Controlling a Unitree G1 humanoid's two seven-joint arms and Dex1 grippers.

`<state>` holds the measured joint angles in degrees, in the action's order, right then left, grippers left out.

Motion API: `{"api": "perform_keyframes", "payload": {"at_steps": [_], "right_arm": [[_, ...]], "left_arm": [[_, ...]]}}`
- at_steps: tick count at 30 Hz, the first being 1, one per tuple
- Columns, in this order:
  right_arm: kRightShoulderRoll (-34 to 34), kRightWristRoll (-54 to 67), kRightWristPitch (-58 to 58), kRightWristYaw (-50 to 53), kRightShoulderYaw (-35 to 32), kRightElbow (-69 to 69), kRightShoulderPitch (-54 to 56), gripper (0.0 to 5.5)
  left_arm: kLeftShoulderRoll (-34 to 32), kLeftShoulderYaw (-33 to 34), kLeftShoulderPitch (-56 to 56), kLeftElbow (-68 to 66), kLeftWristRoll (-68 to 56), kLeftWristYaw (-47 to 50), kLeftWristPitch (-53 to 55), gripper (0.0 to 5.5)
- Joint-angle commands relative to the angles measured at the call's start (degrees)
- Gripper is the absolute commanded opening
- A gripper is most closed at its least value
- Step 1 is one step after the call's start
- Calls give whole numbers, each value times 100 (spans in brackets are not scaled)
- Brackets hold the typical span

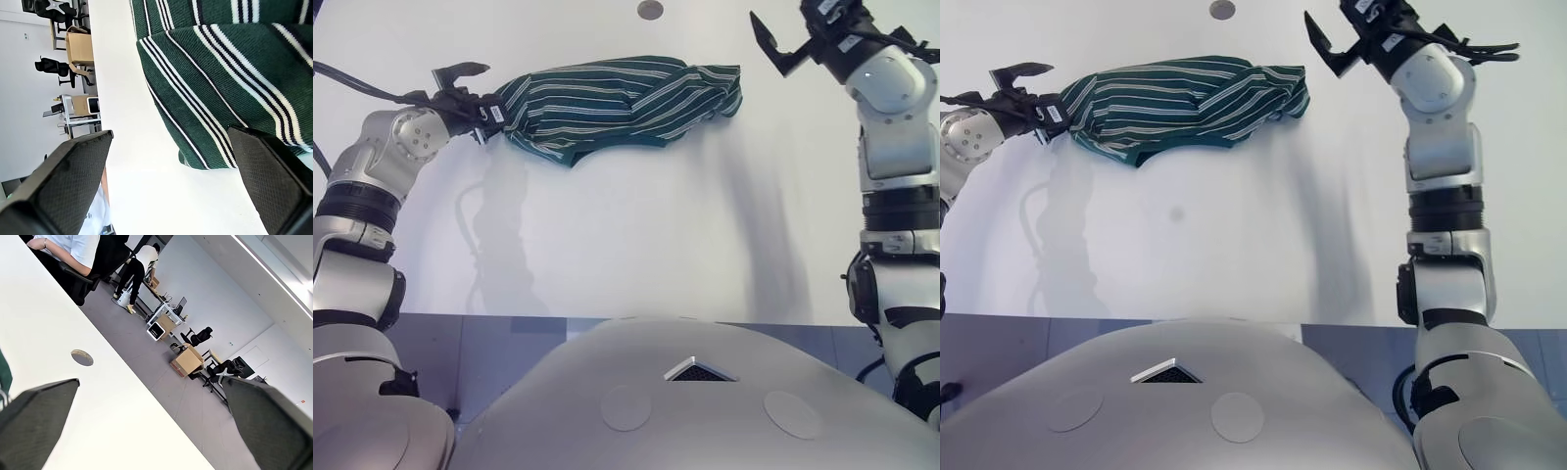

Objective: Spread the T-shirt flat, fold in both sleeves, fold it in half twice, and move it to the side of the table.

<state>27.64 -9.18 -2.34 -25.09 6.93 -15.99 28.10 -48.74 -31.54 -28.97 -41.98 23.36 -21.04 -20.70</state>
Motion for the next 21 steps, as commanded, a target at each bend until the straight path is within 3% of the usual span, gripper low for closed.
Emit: {"api": "perform_keyframes", "payload": {"at_steps": [1, 4, 10, 13, 18, 21], "right_arm": [[-518, -669, -522, 154, 824, -1269, 463, 537], [-294, -1331, -952, -116, 1531, -2069, 170, 537], [734, -2073, -986, 693, 1715, -3590, 206, 537], [1007, -1680, -914, 755, 1325, -3861, 245, 537], [873, -445, -1090, -242, 595, -3106, 80, 537], [687, 114, -1089, -617, 299, -2688, 66, 537]], "left_arm": [[667, -570, 859, -402, 562, -408, 331, 432], [719, -581, 832, -489, 608, -340, 328, 432], [674, -594, 791, -805, 697, -193, 306, 432], [685, -710, 712, -1233, 903, 11, 292, 432], [832, -717, 607, -1701, 994, 225, 208, 432], [1072, -178, 468, -1753, 242, -16, 93, 432]]}}
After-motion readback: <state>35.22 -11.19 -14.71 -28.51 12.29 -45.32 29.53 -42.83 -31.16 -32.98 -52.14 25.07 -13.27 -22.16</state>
